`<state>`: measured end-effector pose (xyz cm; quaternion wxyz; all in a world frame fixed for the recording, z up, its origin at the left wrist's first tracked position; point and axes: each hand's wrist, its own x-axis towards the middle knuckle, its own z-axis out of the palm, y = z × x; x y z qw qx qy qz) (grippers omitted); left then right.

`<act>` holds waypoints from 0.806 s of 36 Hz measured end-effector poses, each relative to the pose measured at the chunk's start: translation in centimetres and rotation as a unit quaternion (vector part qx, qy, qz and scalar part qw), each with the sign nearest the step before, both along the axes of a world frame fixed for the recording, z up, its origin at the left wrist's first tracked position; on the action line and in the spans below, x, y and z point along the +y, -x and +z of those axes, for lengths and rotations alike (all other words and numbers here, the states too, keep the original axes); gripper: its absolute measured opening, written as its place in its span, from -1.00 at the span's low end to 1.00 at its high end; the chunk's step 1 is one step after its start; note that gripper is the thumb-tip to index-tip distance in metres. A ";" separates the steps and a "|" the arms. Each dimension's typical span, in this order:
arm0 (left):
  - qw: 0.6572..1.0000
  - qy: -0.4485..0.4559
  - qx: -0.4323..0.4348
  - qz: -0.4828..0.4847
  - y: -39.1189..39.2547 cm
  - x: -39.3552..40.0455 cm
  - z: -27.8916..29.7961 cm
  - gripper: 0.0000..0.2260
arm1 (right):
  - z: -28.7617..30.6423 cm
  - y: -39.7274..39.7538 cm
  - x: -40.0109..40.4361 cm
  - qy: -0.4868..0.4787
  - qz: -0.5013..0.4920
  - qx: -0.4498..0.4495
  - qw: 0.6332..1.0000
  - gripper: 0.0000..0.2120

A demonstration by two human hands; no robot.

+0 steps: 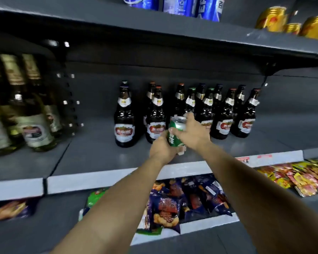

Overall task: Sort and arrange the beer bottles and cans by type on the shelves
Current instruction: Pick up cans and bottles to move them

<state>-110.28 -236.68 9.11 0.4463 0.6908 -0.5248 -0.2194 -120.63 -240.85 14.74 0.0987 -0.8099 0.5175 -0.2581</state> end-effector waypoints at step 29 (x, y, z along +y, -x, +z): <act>0.897 0.001 0.011 0.443 -28.0 47.0 -3.7 -0.43 | -5.4 -35.4 41.8 -0.024 0.381 -0.051 0.923 -0.47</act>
